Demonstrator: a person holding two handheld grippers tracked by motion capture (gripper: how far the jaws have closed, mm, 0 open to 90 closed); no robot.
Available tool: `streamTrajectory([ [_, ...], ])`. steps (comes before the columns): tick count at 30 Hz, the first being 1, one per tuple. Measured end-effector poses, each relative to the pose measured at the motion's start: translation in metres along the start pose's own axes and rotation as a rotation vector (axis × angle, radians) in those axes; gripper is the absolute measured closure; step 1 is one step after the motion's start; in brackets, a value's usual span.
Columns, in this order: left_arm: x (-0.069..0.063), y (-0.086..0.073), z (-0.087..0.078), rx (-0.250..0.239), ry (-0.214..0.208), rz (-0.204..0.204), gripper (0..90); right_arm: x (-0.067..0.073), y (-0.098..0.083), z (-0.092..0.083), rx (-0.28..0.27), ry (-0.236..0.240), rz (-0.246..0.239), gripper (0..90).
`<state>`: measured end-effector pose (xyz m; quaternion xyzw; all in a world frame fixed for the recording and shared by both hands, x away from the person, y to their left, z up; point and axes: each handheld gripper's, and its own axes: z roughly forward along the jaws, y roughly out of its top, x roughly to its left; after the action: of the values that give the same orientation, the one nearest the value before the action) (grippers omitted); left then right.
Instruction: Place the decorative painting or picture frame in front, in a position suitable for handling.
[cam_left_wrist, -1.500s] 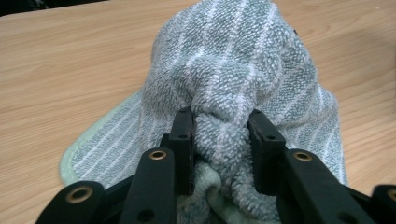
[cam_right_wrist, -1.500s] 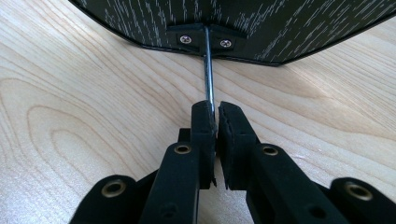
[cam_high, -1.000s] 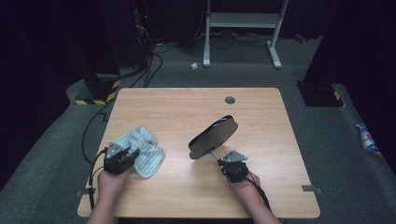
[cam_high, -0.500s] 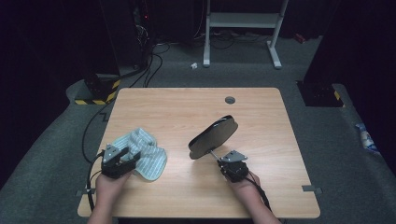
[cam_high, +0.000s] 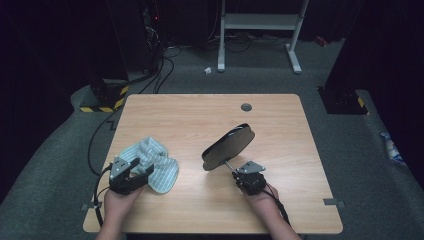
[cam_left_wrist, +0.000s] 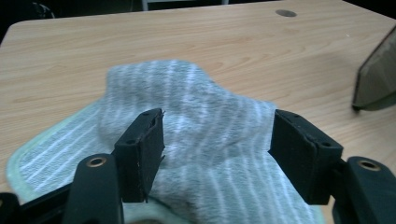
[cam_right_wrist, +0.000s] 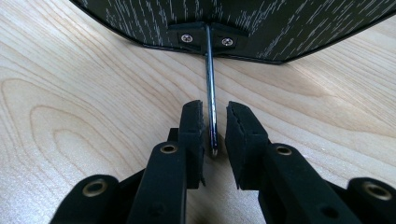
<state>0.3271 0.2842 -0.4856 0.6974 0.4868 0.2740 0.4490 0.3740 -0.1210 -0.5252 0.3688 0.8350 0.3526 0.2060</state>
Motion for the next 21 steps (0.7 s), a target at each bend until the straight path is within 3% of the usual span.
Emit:
streamTrajectory([
  [4,-0.017,0.002,0.0,-0.016,-0.053,0.011,37.8,-0.001,0.0,0.0,-0.002,0.005,0.009,73.9],
  [8,-0.044,0.002,0.006,-0.002,-0.101,0.058,40.9,-0.002,-0.001,-0.001,-0.009,0.011,0.02,71.9],
  [13,-0.079,-0.006,0.025,0.055,-0.161,0.107,44.7,-0.002,-0.001,-0.001,-0.013,0.007,0.015,69.8],
  [18,-0.1,-0.012,0.043,0.101,-0.192,0.155,43.7,-0.002,-0.001,-0.002,-0.019,0.01,0.029,67.0],
  [21,-0.109,-0.019,0.053,0.143,-0.186,0.195,43.6,-0.001,-0.002,-0.003,-0.025,0.009,0.011,65.3],
])
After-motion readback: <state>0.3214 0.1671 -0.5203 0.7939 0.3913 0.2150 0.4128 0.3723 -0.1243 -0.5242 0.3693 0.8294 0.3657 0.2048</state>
